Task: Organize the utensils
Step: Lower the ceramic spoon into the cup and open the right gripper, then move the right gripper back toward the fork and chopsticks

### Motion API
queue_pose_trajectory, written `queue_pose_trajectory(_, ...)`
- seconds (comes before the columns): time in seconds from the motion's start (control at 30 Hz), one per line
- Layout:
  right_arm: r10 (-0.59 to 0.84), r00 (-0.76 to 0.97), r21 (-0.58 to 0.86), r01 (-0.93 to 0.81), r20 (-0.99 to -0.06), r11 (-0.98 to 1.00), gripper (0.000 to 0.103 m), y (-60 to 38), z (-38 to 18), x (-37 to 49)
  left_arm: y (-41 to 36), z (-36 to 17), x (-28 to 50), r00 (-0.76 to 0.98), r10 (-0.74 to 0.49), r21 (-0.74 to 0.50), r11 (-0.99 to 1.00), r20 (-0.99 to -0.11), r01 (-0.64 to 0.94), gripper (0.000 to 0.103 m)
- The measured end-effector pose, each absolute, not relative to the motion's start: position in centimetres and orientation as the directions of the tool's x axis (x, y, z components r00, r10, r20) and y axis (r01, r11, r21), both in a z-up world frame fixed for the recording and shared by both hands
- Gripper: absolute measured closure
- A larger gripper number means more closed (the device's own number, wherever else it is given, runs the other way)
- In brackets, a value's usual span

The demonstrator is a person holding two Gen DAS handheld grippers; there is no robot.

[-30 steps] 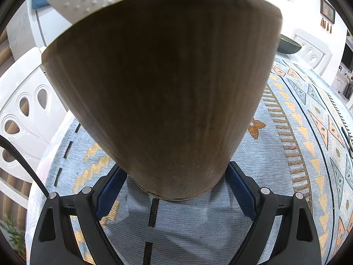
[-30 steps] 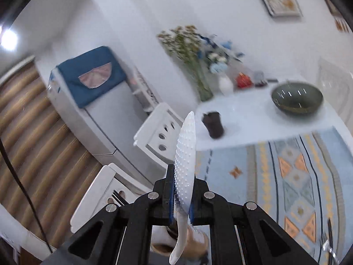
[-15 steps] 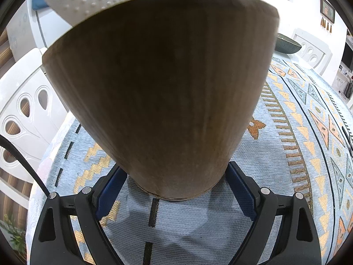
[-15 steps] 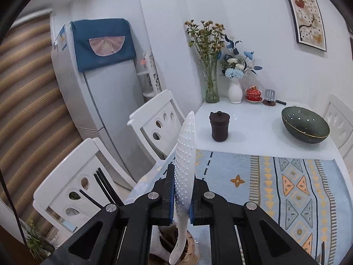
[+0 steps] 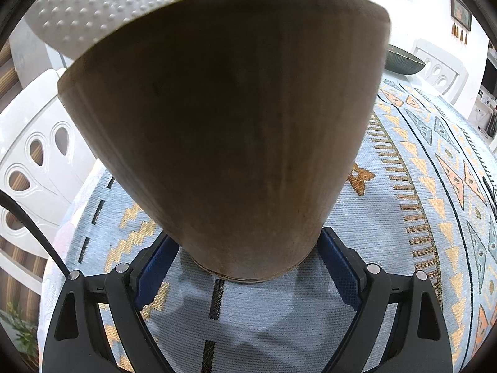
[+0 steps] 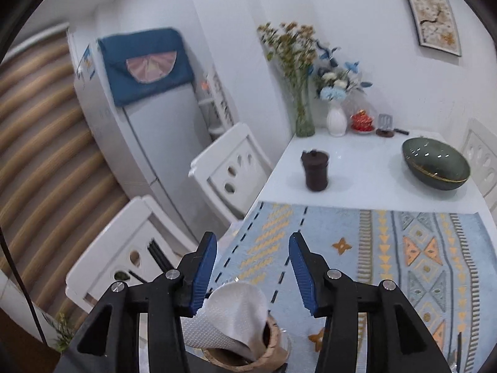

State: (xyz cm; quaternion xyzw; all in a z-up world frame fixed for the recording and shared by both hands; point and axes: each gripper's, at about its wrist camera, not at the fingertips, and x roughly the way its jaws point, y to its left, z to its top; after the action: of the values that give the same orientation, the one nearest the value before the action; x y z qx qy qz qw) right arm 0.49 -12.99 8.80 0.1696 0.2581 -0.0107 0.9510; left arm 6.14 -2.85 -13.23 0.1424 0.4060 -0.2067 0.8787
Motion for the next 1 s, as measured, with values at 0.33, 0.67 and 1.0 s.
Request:
queue_pose_trajectory(0.33,-0.024,0.877,0.411,0.249,-0.479,0.877,0.055,-21.1,10.7,-6.1,-2.8,-13.7,6.4,0.583,-0.244,0.085,0.873,-0.775,0.479,0.013)
queue_pose_trajectory(0.67,-0.201,0.735,0.282,0.476,-0.648,0.833,0.055,-28.2,6.3,-15.0,-2.9,-13.5,6.5,0.580,-0.247,0.080,0.873,-0.776,0.480,0.013)
queue_pose_trajectory(1.0,-0.276,0.519,0.157,0.643,-0.809,0.749,0.055,-33.9,0.4,-20.9,-2.8,-13.7,6.6,0.579,-0.248,0.079,0.874,-0.777,0.480,0.013)
